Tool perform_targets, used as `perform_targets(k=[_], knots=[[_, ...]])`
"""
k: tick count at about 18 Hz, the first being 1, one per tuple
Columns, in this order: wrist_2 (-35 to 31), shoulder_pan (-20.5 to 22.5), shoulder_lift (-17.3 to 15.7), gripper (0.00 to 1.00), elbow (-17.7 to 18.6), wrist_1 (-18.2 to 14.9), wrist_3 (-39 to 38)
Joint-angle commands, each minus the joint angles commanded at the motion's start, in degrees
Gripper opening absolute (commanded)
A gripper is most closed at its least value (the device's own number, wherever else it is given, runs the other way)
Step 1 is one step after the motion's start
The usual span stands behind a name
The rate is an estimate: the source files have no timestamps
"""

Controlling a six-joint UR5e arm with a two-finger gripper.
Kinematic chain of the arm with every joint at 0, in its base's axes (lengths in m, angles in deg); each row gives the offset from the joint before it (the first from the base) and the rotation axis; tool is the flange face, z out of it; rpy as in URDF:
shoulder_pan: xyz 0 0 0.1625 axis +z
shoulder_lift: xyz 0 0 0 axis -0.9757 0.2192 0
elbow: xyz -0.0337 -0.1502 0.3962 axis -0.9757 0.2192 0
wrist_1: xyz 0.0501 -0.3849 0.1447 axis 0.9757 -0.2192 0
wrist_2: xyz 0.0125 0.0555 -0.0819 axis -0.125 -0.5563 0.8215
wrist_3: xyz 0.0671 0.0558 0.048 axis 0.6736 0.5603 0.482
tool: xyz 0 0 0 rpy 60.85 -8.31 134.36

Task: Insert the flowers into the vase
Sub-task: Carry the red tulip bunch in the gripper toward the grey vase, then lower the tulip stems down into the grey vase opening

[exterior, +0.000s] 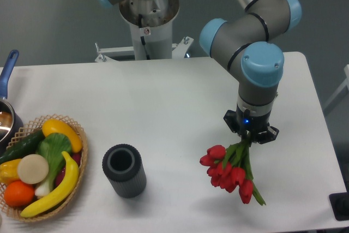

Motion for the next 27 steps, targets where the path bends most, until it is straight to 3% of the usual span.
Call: perform_targets(k=[3,6,9,14,17,24,27], knots=[[2.1,-0.2,-0.6,0.0,0.0,0.5,0.0],[15.0,0.6,-2.8,0.0,-1.1,1.0,-0.6],[25.4,1.2,-2.9,0.0,-0.9,6.0,-2.0],[44.3,1.0,-2.1,0.0,-0.9,13.5,-16.2],[55.1,0.7,-1.4,0.0,-0.9,14.7,-16.4],[61.7,-3.2,-1.6,0.0,-1.9,17.7,-16.1],[67.1,-5.3,-0.5,0.0,-2.9,22.0,-16.1]])
